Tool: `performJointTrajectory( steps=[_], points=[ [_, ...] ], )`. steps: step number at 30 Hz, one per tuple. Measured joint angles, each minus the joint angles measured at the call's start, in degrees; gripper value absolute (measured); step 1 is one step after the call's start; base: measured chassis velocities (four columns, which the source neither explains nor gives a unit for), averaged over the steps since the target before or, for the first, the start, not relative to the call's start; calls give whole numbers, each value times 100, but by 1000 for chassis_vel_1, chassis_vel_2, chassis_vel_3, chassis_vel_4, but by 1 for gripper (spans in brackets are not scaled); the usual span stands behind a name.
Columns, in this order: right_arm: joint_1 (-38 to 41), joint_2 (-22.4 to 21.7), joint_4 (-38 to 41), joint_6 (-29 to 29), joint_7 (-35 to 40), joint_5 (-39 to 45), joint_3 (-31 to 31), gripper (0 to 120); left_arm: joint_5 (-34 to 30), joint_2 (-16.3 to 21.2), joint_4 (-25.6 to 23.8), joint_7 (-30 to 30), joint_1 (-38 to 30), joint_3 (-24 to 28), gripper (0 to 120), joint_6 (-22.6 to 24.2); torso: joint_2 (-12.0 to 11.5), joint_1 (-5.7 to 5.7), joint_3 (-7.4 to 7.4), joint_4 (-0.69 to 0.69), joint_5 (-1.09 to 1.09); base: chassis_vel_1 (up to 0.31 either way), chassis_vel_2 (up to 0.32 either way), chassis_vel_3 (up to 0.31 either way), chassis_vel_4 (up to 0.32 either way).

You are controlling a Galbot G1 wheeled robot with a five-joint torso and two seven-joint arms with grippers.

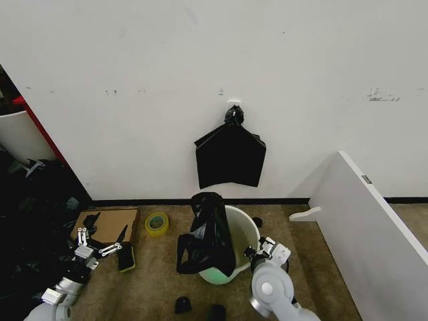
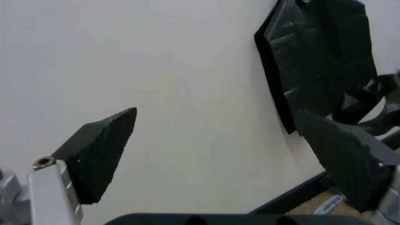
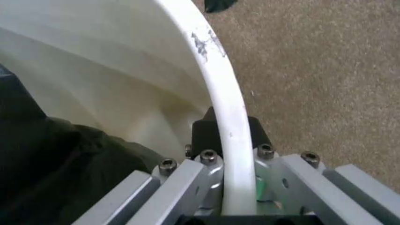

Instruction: Place the garbage bag over the trash bin.

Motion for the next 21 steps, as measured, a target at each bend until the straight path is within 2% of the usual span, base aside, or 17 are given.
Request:
performJointTrajectory(
  steps=[3,6,11,12,14,15,19,20,21],
  points=[
    [-21,8,-18,-68,-44,-46,-27,1,-1,5,0,0,2,-10,100,0,1,0,0,-1,0,0,0,0,0],
    [-101,-65,189,-187,-48,-64,-89,14,-5,12,5,-1,2,-21,100,0,0,0,1,1,6,0,0,0,0],
    [-201,-193,597,-245,39,-153,-104,25,-6,12,36,-1,-1,-22,100,0,0,0,2,1,1,0,0,0,0],
    [-277,-296,833,-253,60,-376,-144,36,-5,7,49,0,-2,-20,100,0,0,0,1,0,3,0,0,0,0],
    [-349,-412,1038,-212,-12,-868,-220,43,-1,2,54,1,-3,-10,100,0,0,0,1,-1,2,0,0,0,0],
    [-349,-412,1038,-212,-12,-868,-220,43,-1,2,54,1,-3,-10,100,0,0,0,1,-1,2,0,0,0,0],
    [-389,-621,1240,-82,-734,-2012,-352,59,23,-1,55,1,-6,5,100,0,0,0,1,0,2,0,0,0,0],
    [-348,-694,1264,-13,-1241,-2290,-405,65,36,-1,53,1,-9,11,100,0,0,0,1,0,2,0,0,0,0],
    [-315,-732,1264,4,-1506,-2406,-440,67,45,-2,51,1,-9,14,100,0,0,0,1,-1,3,0,0,0,0]
  ],
)
